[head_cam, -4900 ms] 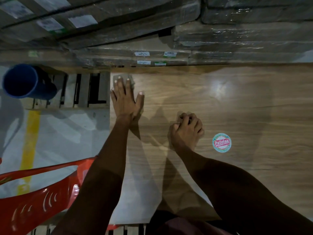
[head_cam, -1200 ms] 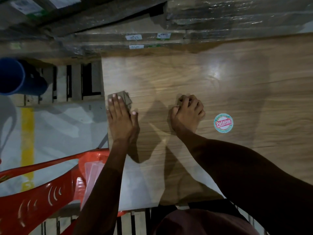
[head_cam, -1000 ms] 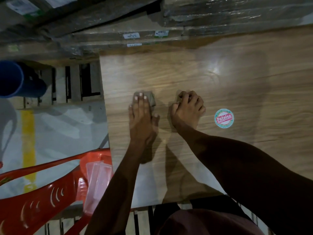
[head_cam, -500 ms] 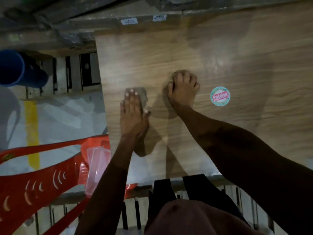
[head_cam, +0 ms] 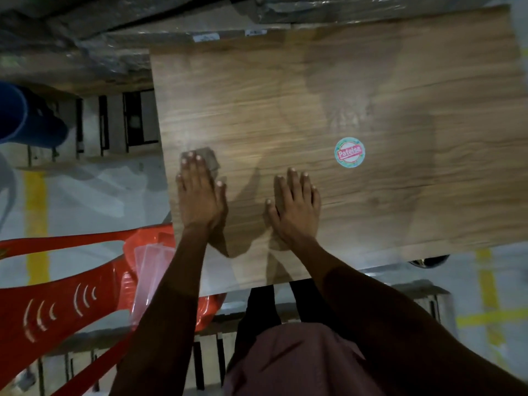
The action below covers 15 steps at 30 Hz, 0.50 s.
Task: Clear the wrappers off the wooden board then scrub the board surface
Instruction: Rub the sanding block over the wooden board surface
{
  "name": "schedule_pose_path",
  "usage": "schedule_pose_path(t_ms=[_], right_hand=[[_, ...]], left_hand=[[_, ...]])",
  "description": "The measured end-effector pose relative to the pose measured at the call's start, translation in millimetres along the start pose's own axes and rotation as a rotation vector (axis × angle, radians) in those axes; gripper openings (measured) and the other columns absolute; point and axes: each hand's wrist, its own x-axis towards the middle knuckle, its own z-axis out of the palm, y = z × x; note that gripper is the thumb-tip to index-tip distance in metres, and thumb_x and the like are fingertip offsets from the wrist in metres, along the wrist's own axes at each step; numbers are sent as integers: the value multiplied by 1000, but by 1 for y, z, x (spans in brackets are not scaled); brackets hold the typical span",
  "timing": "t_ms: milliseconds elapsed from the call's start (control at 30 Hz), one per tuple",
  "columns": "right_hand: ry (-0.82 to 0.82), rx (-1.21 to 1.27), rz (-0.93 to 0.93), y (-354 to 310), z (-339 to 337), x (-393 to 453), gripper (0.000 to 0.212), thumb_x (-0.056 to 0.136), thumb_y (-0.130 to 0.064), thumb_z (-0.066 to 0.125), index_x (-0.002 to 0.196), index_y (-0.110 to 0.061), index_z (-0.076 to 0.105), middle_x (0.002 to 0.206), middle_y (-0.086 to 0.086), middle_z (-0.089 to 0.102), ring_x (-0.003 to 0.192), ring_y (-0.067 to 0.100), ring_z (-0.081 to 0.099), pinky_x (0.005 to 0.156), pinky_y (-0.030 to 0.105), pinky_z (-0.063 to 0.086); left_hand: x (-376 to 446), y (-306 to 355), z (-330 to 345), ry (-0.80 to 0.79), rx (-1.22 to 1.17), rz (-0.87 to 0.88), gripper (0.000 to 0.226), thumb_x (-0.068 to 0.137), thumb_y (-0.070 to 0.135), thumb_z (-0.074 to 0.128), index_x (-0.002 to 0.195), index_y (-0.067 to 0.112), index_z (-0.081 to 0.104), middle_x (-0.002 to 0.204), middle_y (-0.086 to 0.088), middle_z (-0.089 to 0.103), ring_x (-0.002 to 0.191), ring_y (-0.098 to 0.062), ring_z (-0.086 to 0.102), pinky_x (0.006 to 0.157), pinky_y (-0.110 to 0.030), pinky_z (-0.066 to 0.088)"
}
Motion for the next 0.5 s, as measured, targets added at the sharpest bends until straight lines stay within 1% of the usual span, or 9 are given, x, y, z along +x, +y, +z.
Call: schedule_pose_path(t_ms=[67,133,200,267,333,367,433,500], right_hand=[[6,-5,17,-3,-1,1,66,95,-54,47,155,-28,39,169,4,26,155,33,23,119,50,23],[11,-14,13,-4,-1,1,67,94,-54,48,155,-28,39,169,4,26,155,33,22,118,50,23],[13,-6,11,-2,0,1,68,94,-55,49,155,-28,39,169,4,25,155,33,21,118,50,23],[13,-4,26,-3,-1,1,68,93,-55,49,155,-29,39,169,4,26,156,32,21,117,50,24],[15,1,36,-5,-1,1,67,93,-56,50,154,-29,40,169,3,27,155,32,22,116,50,25],[23,3,34,-5,-2,1,67,93,-56,51,153,-29,41,168,3,28,155,32,23,115,50,25],[34,-2,31,-4,-2,1,66,93,-56,51,153,-29,42,168,3,29,155,31,24,114,49,25],[40,-4,35,-5,-1,2,66,92,-56,52,152,-29,43,167,3,30,154,31,25,114,49,25]], left_hand=[[7,-11,-8,1,-27,-104,70,107,39,26,162,1,5,171,-20,4,159,-33,0,128,-54,10],[9,-3,-12,-14,-18,-136,71,107,41,25,162,0,5,170,-21,2,159,-35,-1,127,-56,9],[4,17,-7,-44,-9,-88,75,104,42,27,161,-2,8,170,-23,5,158,-37,0,127,-56,6],[-9,36,3,-70,-4,30,76,104,45,29,161,-1,9,170,-21,7,158,-36,1,128,-55,4],[-21,42,10,-87,0,99,76,103,46,30,162,2,13,170,-20,10,159,-35,5,128,-53,5],[-23,39,10,-86,-7,97,75,102,46,29,162,2,15,170,-19,12,159,-34,7,128,-53,8],[-25,26,6,-78,-17,36,75,101,44,27,162,2,15,170,-17,12,159,-32,6,128,-52,10],[-30,7,1,-55,-10,-40,74,101,42,23,162,2,11,171,-17,8,159,-32,2,128,-52,9]])
